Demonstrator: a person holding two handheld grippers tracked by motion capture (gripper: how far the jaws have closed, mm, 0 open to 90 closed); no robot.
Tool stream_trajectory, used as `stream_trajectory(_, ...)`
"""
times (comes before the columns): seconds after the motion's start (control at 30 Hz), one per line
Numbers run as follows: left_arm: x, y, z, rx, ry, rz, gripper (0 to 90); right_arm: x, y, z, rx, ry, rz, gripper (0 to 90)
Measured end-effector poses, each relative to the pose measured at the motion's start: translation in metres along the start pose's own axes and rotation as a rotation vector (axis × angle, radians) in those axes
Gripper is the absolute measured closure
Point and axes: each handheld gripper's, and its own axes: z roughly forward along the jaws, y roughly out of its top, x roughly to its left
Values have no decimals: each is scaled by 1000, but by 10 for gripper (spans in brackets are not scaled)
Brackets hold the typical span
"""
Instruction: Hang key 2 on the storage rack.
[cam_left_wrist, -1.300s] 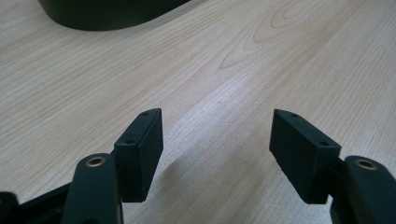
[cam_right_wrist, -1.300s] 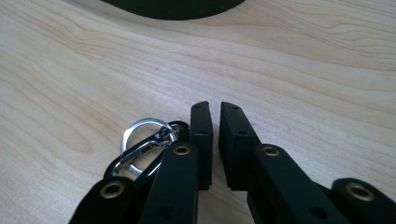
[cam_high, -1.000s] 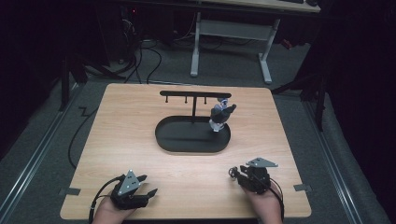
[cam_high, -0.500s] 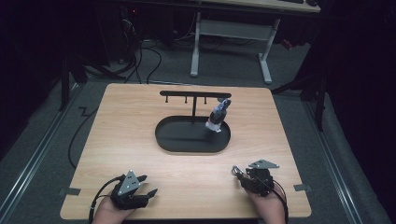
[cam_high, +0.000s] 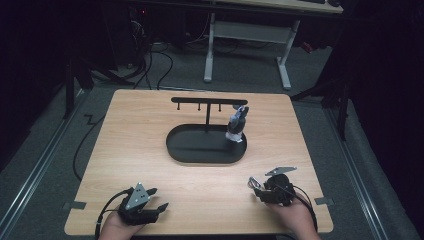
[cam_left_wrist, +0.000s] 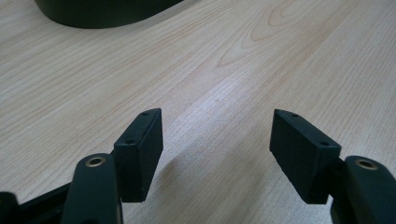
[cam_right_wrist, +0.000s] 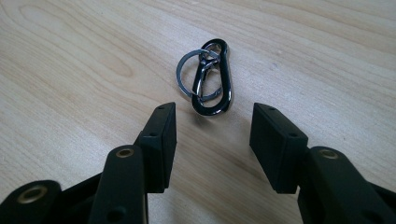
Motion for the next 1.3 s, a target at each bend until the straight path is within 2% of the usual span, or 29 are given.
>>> stream_trajectory(0.27, 1, 0, 0, -2, -3, 2, 353, -1, 22, -2, 127, 13, -41, 531)
stream_trajectory(0.3, 1, 0, 0, -2, -3, 2, 354, -1, 22, -2, 127, 13, -41, 531)
stream_trajectory(0.33, 1, 0, -1, -1, -2, 2, 353, 0, 31, -2, 167, 2, -65, 547)
stream_trajectory(0.5, 0, 0, 0, 1, -2, 4, 353, -5, 45, 4, 250, 34, -48, 554)
stream_trajectory(0.67, 0, 0, 0, 5, -3, 5, 352, -9, 52, 12, 307, 58, -32, 583)
stream_trajectory(0.7, 0, 0, 0, 5, -3, 5, 352, -10, 53, 14, 307, 61, -52, 605)
stream_trajectory(0.77, 0, 0, 1, 6, -4, 6, 352, -8, 53, 15, 320, 56, -32, 613)
stream_trajectory(1.03, 0, 0, 1, 15, -6, 8, 351, -7, 56, 17, 350, 67, -41, 688)
stream_trajectory(1.1, 0, 0, 2, 11, -5, 3, 351, -8, 57, 18, 345, 70, -69, 693)
stream_trajectory(1.27, 0, 0, 2, 15, -6, 6, 351, -6, 59, 16, 335, 87, -61, 740)
stream_trajectory(1.3, 1, 0, 2, 15, -7, 6, 351, -4, 61, 13, 319, 81, -78, 829)
